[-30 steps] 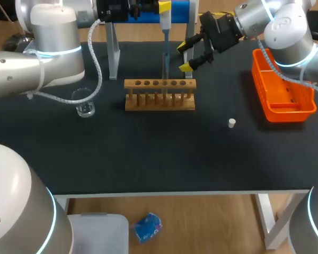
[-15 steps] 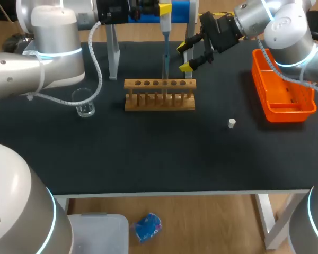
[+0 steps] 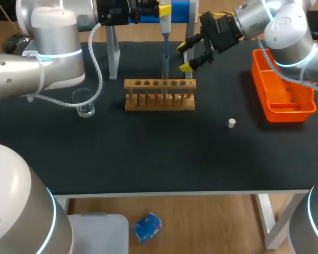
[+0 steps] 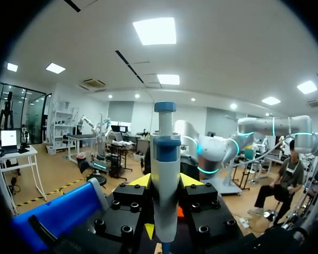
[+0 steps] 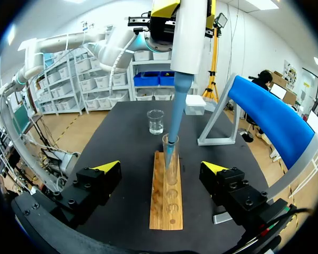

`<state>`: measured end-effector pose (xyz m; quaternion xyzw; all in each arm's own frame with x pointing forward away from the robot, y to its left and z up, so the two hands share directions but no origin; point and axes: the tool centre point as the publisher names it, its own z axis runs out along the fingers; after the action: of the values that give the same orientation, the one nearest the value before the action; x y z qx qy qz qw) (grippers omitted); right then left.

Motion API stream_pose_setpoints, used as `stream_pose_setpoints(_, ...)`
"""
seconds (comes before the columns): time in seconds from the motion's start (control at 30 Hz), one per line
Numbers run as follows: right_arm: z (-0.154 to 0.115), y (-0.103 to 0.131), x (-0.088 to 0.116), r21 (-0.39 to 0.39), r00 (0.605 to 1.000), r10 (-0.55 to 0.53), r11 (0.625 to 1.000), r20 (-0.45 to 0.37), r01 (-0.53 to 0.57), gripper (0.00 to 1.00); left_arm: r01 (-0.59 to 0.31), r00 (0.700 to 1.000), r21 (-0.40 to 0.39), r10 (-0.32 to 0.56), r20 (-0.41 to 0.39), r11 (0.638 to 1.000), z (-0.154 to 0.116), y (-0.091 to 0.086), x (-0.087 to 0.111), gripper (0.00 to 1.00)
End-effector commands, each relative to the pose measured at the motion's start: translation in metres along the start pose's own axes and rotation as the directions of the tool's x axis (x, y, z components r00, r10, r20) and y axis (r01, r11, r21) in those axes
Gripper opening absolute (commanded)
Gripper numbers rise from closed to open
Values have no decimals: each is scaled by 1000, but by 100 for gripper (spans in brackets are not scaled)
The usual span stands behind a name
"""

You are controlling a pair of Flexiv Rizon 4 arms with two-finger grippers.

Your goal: Invert the test tube, pick up the pipette, mount the tip to pipette, aspirate from beaker and dispense into the tube, eject the tip, return the pipette, and cap with the stopper.

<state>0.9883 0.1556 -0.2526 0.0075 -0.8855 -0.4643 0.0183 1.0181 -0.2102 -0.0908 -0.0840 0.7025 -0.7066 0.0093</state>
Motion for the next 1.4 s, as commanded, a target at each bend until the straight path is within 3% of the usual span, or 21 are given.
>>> stream_pose_setpoints(0.03, -1, 0, -1, 2, 1000, 0, 1000, -3, 0, 100, -3, 1000, 1, 3, 10, 1000, 0, 0, 2, 0)
stream_pose_setpoints(0.6, -1, 0, -1, 2, 1000, 0, 1000, -3, 0, 100, -3, 1000, 1, 3, 10, 1000, 0, 0, 2, 0)
stream_pose_setpoints(0.8, -30, 6, -8, -26, 1000, -16, 1000, 2, 16, 100, -3, 1000, 1, 3, 10, 1000, 0, 0, 2, 0)
stream_pose_setpoints(1.0, -63, 31, -7, -76, 998, -54, 996, -13, 52, 100, -3, 1000, 1, 3, 10, 1000, 0, 0, 2, 0)
stream_pose_setpoints(1.4, -116, 106, 3, -194, 983, -179, 966, -30, 169, 100, -3, 1000, 1, 3, 10, 1000, 0, 0, 2, 0)
